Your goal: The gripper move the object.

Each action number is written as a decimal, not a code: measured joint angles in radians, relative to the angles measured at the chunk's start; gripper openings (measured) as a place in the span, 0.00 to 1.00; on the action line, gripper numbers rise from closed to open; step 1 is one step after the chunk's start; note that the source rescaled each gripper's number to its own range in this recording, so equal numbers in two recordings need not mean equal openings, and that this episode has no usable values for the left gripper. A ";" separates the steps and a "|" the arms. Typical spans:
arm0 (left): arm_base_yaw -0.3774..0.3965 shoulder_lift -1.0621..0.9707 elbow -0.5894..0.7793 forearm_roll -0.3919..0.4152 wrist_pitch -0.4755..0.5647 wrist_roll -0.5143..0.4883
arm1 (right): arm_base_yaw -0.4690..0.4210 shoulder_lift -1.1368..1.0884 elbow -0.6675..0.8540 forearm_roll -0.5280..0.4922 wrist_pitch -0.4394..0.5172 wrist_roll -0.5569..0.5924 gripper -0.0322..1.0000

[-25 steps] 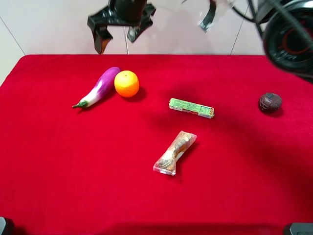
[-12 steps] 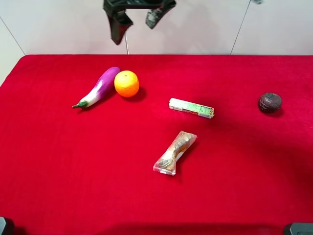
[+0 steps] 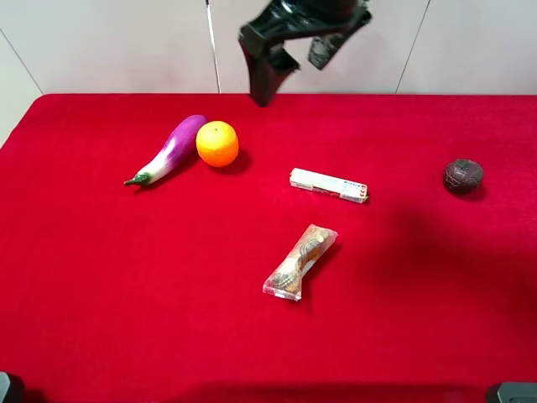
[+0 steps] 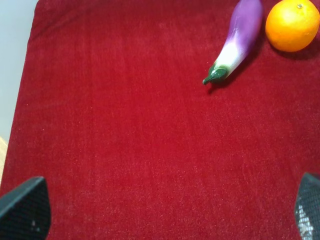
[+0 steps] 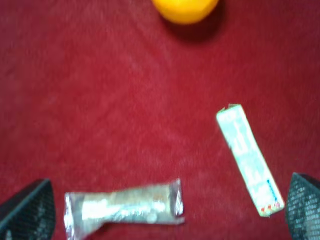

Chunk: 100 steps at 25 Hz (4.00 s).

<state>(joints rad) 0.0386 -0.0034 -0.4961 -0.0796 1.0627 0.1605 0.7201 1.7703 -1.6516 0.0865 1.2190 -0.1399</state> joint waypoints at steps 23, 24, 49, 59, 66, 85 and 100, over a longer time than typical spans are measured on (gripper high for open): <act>0.000 0.000 0.000 0.000 0.000 0.000 | 0.000 -0.385 0.392 -0.061 0.000 0.032 1.00; 0.000 0.000 0.000 0.000 0.000 0.000 | 0.000 -0.399 0.404 -0.067 0.000 0.036 1.00; 0.000 0.000 0.000 0.000 0.000 0.000 | -0.180 -0.915 0.779 -0.134 -0.069 0.131 1.00; 0.000 0.000 0.000 0.000 0.000 0.001 | -0.550 -1.213 0.846 -0.137 -0.176 0.132 1.00; 0.000 0.000 0.000 0.000 0.000 0.001 | -0.663 -1.454 0.981 -0.137 -0.213 0.132 1.00; 0.000 0.000 0.000 0.000 0.000 0.001 | -0.732 -1.753 1.142 -0.086 -0.203 0.132 1.00; 0.000 0.000 0.000 0.000 0.000 0.001 | -0.732 -1.777 1.152 -0.086 -0.200 0.132 1.00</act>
<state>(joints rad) 0.0386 -0.0034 -0.4961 -0.0796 1.0627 0.1617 -0.0116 -0.0068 -0.4992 0.0000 1.0188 -0.0083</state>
